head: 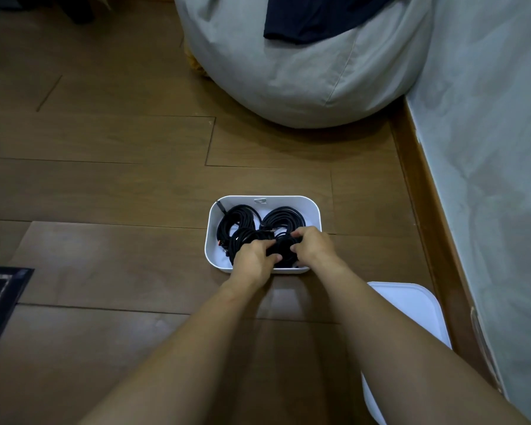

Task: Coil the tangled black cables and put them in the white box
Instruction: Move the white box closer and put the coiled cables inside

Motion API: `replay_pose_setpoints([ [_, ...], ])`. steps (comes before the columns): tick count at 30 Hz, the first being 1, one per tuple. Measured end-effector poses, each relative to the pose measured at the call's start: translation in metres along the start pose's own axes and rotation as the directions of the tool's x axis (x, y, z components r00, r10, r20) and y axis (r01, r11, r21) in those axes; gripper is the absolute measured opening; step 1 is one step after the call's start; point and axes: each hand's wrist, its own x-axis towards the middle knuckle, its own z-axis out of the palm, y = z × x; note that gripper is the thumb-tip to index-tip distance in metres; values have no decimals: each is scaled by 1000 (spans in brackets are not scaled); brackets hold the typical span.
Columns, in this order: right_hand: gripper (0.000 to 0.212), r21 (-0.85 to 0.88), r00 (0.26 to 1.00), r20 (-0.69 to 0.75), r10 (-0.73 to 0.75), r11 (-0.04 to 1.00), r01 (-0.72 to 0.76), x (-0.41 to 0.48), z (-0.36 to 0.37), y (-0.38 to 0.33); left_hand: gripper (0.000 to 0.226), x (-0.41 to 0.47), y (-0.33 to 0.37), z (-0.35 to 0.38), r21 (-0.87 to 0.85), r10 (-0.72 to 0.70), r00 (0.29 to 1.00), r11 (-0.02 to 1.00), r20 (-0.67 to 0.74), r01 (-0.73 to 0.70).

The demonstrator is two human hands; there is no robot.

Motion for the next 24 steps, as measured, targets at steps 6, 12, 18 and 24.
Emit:
replay_pose_setpoints([
  [6, 32, 68, 998, 67, 5, 998, -10, -5, -4, 3, 31, -5, -1, -7, -45, 64, 997, 997, -46, -66],
  [12, 32, 64, 999, 40, 11, 998, -14, -15, -1, 9, 28, -10, -8, -4, -137, -49, 993, 990, -109, 34],
  [18, 41, 46, 1000, 19, 3, 999, -3, -20, 2, 12, 28, -9, -13, 1, -112, -109, 984, 989, -141, 93],
  [24, 36, 30, 1000, 12, 1, 1000, -2, -19, 6, 12, 27, -6, -12, 9, -21, -116, 972, 993, -205, 115],
])
